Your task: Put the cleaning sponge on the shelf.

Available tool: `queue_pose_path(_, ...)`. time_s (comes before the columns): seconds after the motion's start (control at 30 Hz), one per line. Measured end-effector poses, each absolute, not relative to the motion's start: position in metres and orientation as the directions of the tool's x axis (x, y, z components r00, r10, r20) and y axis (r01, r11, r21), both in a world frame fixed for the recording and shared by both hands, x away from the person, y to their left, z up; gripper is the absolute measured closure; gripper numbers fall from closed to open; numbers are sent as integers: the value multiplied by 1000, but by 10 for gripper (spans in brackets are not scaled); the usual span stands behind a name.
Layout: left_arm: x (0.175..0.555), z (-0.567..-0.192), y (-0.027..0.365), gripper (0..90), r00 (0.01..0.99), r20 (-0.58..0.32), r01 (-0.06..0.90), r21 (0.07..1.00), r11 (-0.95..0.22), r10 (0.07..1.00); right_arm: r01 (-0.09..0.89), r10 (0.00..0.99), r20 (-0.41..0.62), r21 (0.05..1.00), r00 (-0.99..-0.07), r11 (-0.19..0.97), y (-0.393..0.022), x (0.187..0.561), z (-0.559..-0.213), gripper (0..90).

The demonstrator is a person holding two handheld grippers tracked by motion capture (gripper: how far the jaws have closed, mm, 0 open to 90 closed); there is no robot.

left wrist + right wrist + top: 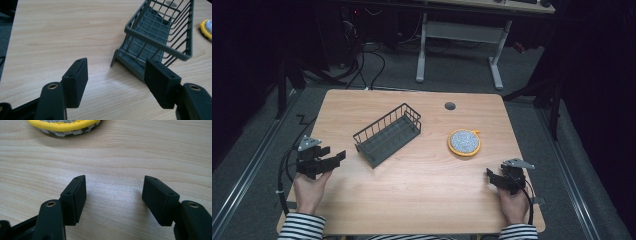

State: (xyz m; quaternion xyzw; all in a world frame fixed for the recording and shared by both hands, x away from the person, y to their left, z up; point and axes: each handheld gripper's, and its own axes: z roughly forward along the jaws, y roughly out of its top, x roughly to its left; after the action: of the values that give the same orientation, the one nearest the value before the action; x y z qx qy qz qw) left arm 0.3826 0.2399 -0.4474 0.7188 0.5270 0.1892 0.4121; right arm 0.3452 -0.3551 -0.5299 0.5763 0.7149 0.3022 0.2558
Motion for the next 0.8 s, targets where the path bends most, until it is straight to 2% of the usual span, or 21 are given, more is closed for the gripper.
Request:
queue_pose_path(0.37,414,-420,226,387,411,-163,609,781,-137,897,670,978,-14,726,-207,152,-355,345,-530,362)
queue_pose_path(0.8,447,-421,203,451,448,-128,619,759,-204,885,670,978,-3,728,-209,145,-356,345,-530,362)
